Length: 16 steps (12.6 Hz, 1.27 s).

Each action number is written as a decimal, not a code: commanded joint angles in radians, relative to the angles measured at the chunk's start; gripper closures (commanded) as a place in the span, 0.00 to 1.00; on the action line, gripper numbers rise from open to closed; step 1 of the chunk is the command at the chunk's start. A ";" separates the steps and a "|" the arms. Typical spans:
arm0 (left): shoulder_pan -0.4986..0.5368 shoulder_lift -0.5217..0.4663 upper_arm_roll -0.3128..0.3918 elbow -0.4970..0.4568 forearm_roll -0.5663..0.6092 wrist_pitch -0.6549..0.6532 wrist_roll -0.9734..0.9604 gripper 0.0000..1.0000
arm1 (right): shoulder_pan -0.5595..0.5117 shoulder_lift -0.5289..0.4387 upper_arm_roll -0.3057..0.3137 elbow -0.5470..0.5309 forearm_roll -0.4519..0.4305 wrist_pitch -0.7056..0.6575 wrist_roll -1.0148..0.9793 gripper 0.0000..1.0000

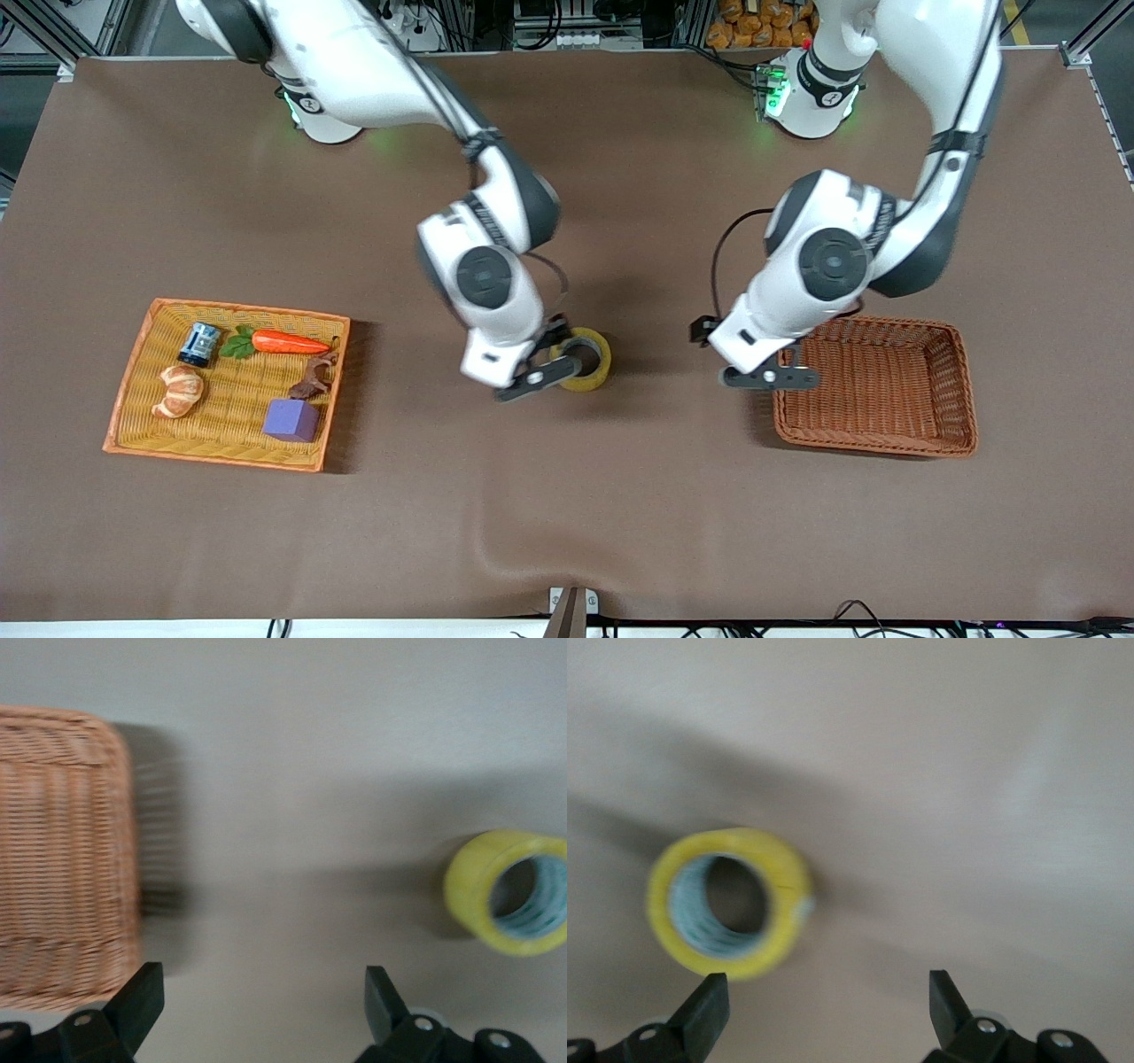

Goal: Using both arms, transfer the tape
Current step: 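Grasp the tape with the left gripper while the right gripper releases, withdraws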

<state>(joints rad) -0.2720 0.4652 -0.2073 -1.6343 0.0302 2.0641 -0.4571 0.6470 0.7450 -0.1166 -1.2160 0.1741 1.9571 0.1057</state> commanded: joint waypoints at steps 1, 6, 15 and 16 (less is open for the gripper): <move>-0.055 0.091 0.002 0.027 0.016 0.097 -0.102 0.00 | -0.151 -0.172 0.026 -0.140 0.013 -0.049 -0.151 0.00; -0.188 0.288 0.012 0.240 0.022 0.145 -0.267 0.00 | -0.453 -0.376 0.020 -0.273 0.002 -0.101 -0.366 0.00; -0.240 0.389 0.014 0.234 0.046 0.237 -0.265 0.78 | -0.687 -0.717 -0.004 -0.576 -0.022 -0.089 -0.538 0.00; -0.236 0.388 0.014 0.232 0.060 0.237 -0.265 1.00 | -0.672 -0.719 -0.029 -0.576 -0.022 -0.089 -0.525 0.00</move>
<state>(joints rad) -0.5002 0.8452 -0.2014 -1.4242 0.0501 2.2987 -0.7052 -0.0446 0.0723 -0.1227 -1.7446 0.1684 1.8504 -0.4435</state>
